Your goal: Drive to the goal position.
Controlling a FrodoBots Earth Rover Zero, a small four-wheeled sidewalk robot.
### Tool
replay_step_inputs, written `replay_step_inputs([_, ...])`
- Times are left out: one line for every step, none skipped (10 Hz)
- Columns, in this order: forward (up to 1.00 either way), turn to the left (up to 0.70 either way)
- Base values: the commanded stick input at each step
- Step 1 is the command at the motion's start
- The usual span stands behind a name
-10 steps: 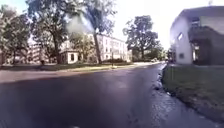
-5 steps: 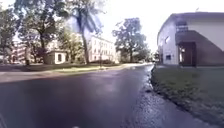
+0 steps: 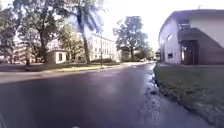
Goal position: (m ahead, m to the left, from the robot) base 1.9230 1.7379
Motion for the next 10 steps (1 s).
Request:
replay_step_inputs([0.50, 0.00])
replay_step_inputs([0.50, 0.00])
replay_step_inputs([0.50, 0.00])
replay_step_inputs([0.50, -0.05])
replay_step_inputs([0.50, -0.50])
replay_step_inputs([0.50, -0.50])
replay_step_inputs([0.50, -0.50])
replay_step_inputs([0.50, -0.50])
replay_step_inputs([0.50, -0.50])
replay_step_inputs([0.50, -0.50])
